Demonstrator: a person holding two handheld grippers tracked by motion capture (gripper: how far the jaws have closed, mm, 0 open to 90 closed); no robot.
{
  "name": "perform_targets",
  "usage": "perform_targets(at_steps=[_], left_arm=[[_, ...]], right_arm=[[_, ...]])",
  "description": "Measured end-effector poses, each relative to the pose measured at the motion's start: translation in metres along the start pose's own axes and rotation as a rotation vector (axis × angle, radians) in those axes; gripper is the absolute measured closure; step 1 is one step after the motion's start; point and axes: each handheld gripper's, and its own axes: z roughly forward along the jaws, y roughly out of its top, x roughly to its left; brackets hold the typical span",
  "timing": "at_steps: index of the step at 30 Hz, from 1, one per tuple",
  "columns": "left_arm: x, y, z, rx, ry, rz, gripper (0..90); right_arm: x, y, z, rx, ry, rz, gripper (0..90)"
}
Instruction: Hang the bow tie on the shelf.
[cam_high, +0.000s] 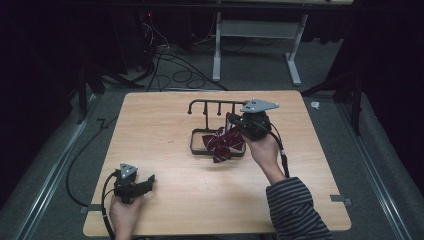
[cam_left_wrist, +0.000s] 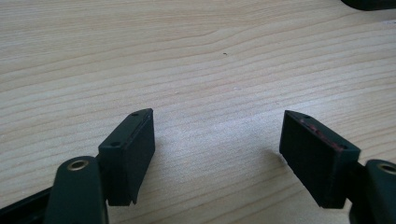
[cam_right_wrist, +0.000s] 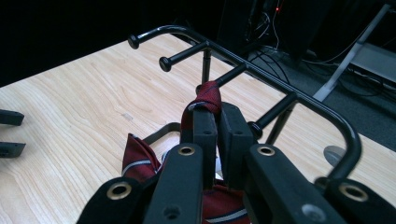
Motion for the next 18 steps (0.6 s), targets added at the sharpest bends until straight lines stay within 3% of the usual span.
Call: perform_targets(at_steps=[18], left_arm=[[0.000, 0.000, 0.000, -0.002, -0.002, -0.002, 27.2]], right_arm=[[0.002, 0.016, 0.020, 0.040, -0.015, -0.004, 88.0]])
